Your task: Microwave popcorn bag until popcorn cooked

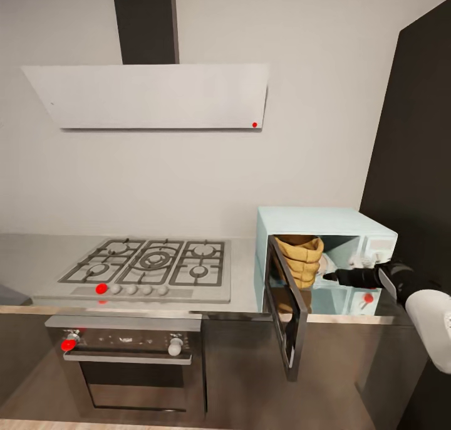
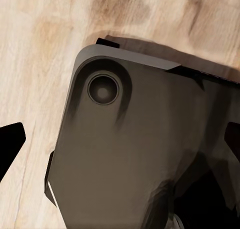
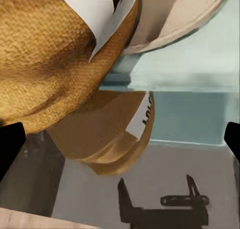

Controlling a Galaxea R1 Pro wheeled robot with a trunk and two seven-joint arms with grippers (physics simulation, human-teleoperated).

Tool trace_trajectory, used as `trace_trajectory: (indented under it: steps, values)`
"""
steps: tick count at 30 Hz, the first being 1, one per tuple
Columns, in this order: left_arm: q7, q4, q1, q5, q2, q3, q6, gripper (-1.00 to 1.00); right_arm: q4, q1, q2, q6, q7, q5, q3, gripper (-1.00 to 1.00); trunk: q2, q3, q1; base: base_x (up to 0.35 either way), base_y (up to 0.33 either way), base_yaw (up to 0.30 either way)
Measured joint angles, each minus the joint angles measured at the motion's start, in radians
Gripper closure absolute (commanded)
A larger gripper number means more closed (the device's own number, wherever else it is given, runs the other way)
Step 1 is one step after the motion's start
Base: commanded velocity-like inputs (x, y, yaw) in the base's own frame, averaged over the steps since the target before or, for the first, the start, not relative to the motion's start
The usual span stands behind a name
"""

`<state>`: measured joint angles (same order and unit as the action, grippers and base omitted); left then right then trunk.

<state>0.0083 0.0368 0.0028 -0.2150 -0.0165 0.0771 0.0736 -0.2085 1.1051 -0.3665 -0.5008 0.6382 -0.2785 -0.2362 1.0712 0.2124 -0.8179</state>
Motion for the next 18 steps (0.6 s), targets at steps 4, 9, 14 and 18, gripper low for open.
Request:
trace_trajectory:
  steps: [4,9,14,18]
  values:
    - [0.0,0.0,0.0,0.0,0.0,0.0,0.0,-1.0,0.0,-0.037,0.007,0.137,-0.002,0.011,-0.002,-1.0,0.0,0.0,0.0,0.0,0.0,0.0]
    - [0.0,0.0,0.0,0.0,0.0,0.0,0.0,-1.0,0.002,-0.04,0.06,0.17,0.033,0.015,-0.003,-1.0,0.0,0.0,0.0,0.0,0.0,0.0]
    - [0.0,0.0,0.0,0.0,0.0,0.0,0.0,-1.0,0.002,-0.04,0.104,0.256,0.094,0.021,-0.009,-1.0,0.0,0.0,0.0,0.0,0.0,0.0]
    - [0.0,0.0,0.0,0.0,0.0,0.0,0.0,-1.0,0.031,-0.04,0.112,0.342,0.091,0.077,-0.012,-1.0,0.0,0.0,0.0,0.0,0.0,0.0]
